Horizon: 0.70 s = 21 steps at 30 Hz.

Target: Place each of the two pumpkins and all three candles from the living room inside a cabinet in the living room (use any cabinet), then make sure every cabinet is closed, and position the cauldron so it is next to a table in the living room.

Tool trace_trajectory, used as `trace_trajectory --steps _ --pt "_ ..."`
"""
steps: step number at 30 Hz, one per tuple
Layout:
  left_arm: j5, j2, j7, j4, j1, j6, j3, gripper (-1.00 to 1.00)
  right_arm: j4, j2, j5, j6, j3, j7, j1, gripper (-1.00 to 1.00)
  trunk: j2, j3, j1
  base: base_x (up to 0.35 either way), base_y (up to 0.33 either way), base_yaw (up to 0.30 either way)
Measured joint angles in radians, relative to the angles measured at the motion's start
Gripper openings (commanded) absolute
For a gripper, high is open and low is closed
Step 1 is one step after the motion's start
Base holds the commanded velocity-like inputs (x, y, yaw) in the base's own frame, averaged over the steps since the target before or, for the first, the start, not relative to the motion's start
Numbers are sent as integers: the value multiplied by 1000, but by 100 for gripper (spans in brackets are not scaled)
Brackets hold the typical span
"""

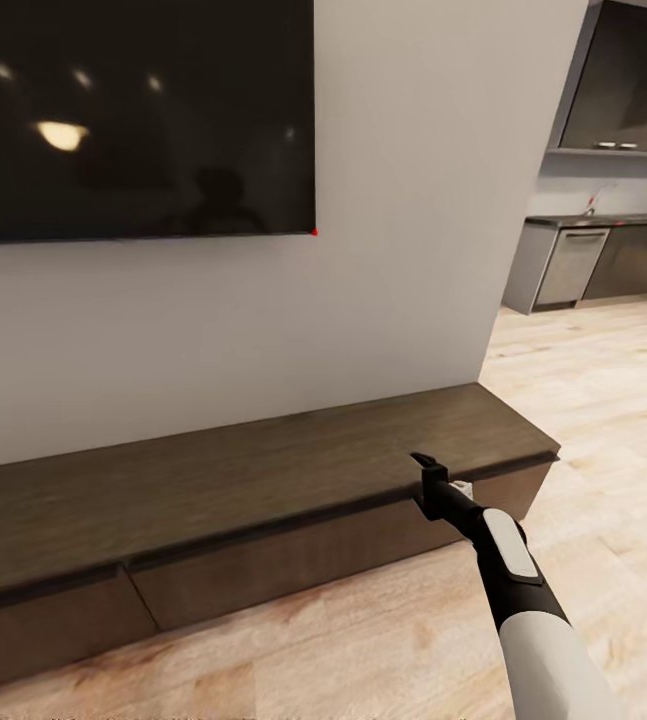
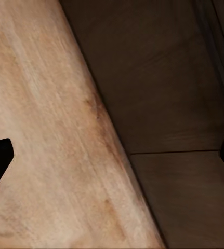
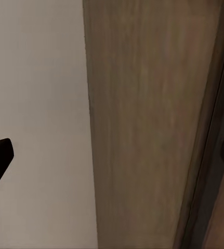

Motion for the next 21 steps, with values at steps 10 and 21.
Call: trace_trajectory --steps 10,21 --pt "-3 -12 2 8 2 -1 23 100 4 -3 2 1 -15 -2 -1 100 0 -16 0 0 0 0" --pt "-3 -17 -3 9 2 -9 23 100 7 -10 -1 1 -16 -1 -2 100 0 -31 0 6 -15 0"
